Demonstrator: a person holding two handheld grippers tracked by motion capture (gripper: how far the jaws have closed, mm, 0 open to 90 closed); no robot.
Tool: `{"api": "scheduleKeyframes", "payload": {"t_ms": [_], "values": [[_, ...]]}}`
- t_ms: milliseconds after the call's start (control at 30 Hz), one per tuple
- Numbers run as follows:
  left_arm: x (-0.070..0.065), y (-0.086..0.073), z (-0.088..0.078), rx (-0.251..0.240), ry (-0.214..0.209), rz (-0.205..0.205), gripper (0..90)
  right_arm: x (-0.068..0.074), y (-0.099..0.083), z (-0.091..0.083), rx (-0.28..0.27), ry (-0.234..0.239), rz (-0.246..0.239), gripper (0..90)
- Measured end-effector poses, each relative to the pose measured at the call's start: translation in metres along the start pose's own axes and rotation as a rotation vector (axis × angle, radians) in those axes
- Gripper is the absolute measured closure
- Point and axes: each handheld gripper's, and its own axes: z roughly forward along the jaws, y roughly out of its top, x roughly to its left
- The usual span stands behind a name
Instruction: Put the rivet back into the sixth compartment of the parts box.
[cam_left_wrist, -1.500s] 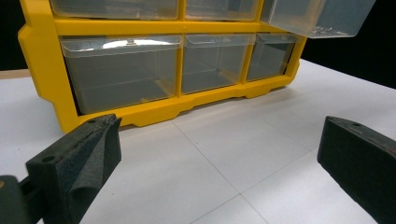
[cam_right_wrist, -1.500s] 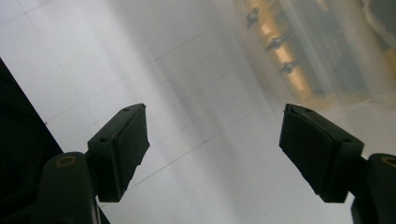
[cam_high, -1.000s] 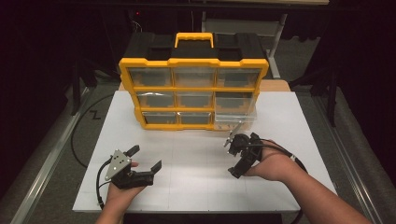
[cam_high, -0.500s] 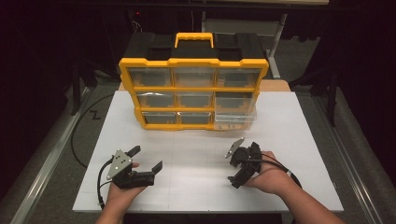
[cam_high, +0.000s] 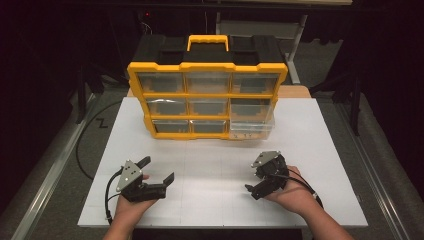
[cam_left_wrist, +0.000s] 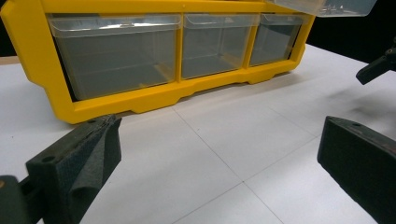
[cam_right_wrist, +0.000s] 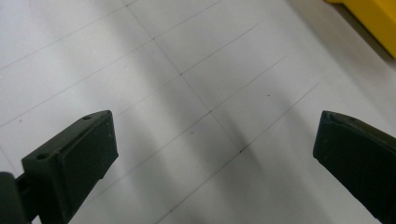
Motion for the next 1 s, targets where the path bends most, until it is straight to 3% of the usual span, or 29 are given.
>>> {"api": "scheduleKeyframes", "payload": {"t_ms": [133, 267, 367, 633, 1000], "values": [[0.0, -0.001, 0.001, 0.011, 0.023, 0.0, 0.4, -0.002, -0.008, 0.001, -0.06, 0.003, 0.042, 1.0], [0.0, -0.001, 0.002, 0.025, 0.035, 0.002, 0.4, -0.003, -0.017, 0.003, -0.107, -0.031, 0.066, 1.0], [0.0, -0.001, 0.003, 0.037, 0.039, 0.003, 0.4, -0.005, -0.025, 0.002, -0.146, -0.032, 0.106, 1.0], [0.0, -0.002, 0.005, 0.065, 0.061, -0.003, 0.5, -0.009, -0.038, -0.005, -0.252, -0.067, 0.155, 1.0], [0.004, -0.001, 0.003, 0.059, 0.079, -0.014, 0.7, -0.012, -0.046, -0.003, -0.32, -0.057, 0.223, 1.0]]}}
